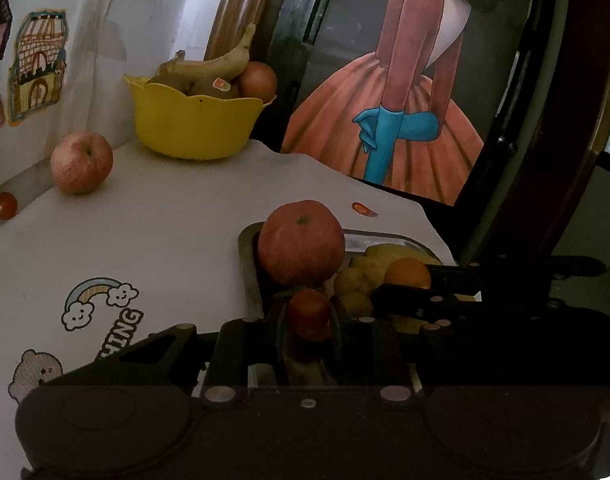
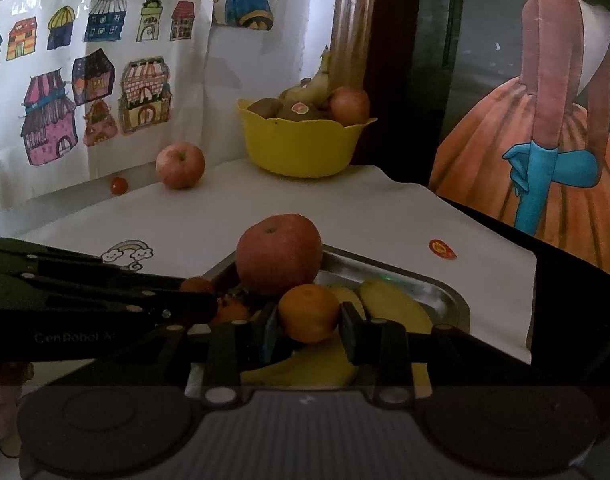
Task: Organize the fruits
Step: 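Lower the red fruit onto the tray and open the left tool while the right tool releases the tangerine, then lift both open tools up and away from the tray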
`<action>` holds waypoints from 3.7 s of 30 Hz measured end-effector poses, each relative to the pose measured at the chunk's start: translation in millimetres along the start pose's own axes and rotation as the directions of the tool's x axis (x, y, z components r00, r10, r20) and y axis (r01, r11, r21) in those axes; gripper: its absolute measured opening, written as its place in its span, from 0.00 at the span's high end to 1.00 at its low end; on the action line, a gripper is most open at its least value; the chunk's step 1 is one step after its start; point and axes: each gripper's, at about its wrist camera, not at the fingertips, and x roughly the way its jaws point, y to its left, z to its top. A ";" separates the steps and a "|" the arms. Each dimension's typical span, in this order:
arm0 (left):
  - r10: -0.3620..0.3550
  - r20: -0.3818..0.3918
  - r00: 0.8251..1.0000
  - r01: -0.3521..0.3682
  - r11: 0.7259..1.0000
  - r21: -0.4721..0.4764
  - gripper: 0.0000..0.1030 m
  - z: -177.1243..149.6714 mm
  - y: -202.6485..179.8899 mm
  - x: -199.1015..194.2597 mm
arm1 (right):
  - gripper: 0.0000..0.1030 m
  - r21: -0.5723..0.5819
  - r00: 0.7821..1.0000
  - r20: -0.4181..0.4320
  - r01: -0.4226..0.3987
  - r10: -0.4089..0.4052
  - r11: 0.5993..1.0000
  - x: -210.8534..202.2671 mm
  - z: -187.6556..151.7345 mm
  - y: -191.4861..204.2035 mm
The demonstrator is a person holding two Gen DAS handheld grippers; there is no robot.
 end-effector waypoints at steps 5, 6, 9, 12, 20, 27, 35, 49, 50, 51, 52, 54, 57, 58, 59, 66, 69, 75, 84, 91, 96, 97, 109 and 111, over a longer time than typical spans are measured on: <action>0.001 -0.004 1.000 -0.001 1.000 -0.002 0.76 0.1 0.3 1.5 | 0.64 -0.006 1.000 -0.009 0.004 -0.004 1.000 1.0 -0.2 0.7; 0.001 -0.005 1.000 -0.001 1.000 -0.004 0.76 0.3 0.5 1.8 | 0.64 -0.007 1.000 -0.008 0.005 -0.005 1.000 0.8 -0.3 0.9; 0.000 -0.004 1.000 0.000 1.000 -0.009 0.76 0.0 1.1 1.6 | 0.64 -0.010 1.000 -0.008 0.002 -0.002 1.000 1.2 -0.2 0.7; -0.004 0.003 1.000 0.004 1.000 -0.021 0.71 0.0 3.1 1.0 | 0.60 -0.010 1.000 -0.008 0.004 -0.005 1.000 1.3 0.1 0.6; -0.005 0.061 0.998 0.010 0.997 -0.075 0.51 2.1 10.3 -6.4 | 0.48 0.010 1.000 0.012 0.020 -0.020 1.000 -6.5 -3.1 0.8; 0.005 0.123 0.992 0.010 0.992 -0.122 0.24 8.2 15.8 -18.2 | 0.25 0.031 0.998 0.039 0.045 -0.047 0.998 -26.7 -11.0 1.7; 0.043 0.229 0.973 -0.016 0.993 -0.116 0.01 25.5 19.7 -60.3 | 0.03 0.011 0.988 0.119 0.100 -0.100 0.995 -68.0 -15.7 12.9; 0.176 0.268 0.947 -0.162 0.984 -0.076 0.01 4.0 45.7 -165.8 | 0.00 0.015 0.970 0.229 0.084 -0.085 0.996 -139.4 -24.8 59.1; 0.186 0.266 0.946 -0.172 0.982 -0.077 0.01 -0.6 49.1 -173.4 | 0.00 0.015 0.970 0.228 0.078 -0.079 0.997 -143.9 -28.5 64.3; 0.192 0.264 0.945 -0.178 0.981 -0.077 0.01 -4.0 51.7 -178.9 | 0.00 0.015 0.971 0.227 0.075 -0.077 0.997 -147.8 -31.8 68.9; 0.199 0.263 0.944 -0.186 0.980 -0.076 0.01 -8.8 54.6 -186.7 | 0.00 0.016 0.972 0.224 0.073 -0.075 0.997 -150.8 -34.6 72.4; 0.207 0.258 0.944 -0.197 0.978 -0.065 0.01 -16.8 58.5 -198.4 | 0.00 0.016 0.974 0.214 0.069 -0.071 0.997 -157.2 -40.2 81.8; 0.223 0.254 0.941 -0.220 0.975 -0.041 0.01 -27.8 64.7 -215.4 | 0.00 0.020 0.976 0.207 0.062 -0.064 0.998 -165.1 -45.9 93.7; 0.230 0.253 0.940 -0.229 0.973 -0.035 0.01 -31.1 66.8 -220.4 | 0.00 0.021 0.977 0.204 0.059 -0.062 0.998 -167.5 -47.5 98.0; 0.238 0.253 0.938 -0.237 0.971 -0.032 0.01 -33.4 68.4 -224.0 | 0.00 0.021 0.978 0.201 0.056 -0.059 0.998 -169.3 -49.1 101.8; 0.316 0.238 0.918 -0.309 0.949 -0.069 0.01 -58.5 90.8 -258.0 | 0.00 0.015 0.988 0.151 0.017 -0.019 1.000 -172.3 -56.9 132.7; 0.341 0.227 0.912 -0.325 0.940 -0.106 0.01 -68.9 99.8 -270.7 | 0.00 0.010 0.993 0.122 0.001 -0.002 1.000 -168.6 -60.8 145.3; 0.396 0.210 0.894 -0.378 0.918 -0.119 0.01 -77.8 109.6 -285.1 | 0.00 -0.023 0.996 0.081 -0.037 0.038 0.999 -159.8 -56.2 167.4; 0.400 0.221 0.890 -0.382 0.916 -0.118 0.01 -70.0 116.4 -285.4 | 0.00 -0.146 0.992 0.074 -0.090 0.102 0.985 -144.0 -18.3 194.9; 0.360 0.179 0.916 -0.344 0.932 -0.116 0.01 -65.4 117.1 -258.5 | 0.00 -0.204 0.987 0.117 -0.086 0.112 0.975 -127.1 13.9 198.7; 0.363 0.149 0.920 -0.350 0.931 -0.102 0.01 -55.1 115.6 -236.0 | 0.00 -0.226 0.984 0.135 -0.087 0.120 0.970 -109.6 31.4 191.4; 0.366 0.147 0.919 -0.355 0.930 -0.095 0.01 -52.0 114.7 -231.5 | 0.00 -0.231 0.984 0.135 -0.085 0.119 0.969 -106.5 34.2 189.6; 0.383 0.133 0.914 -0.390 0.920 0.025 0.01 0.6 98.4 -165.1 | 0.00 -0.219 0.980 0.108 -0.140 0.167 0.965 -43.3 109.2 121.3; 0.381 0.133 0.915 -0.391 0.919 0.056 0.01 9.3 97.0 -151.7 | 0.00 -0.203 0.976 0.092 -0.176 0.197 0.963 -29.6 125.4 107.3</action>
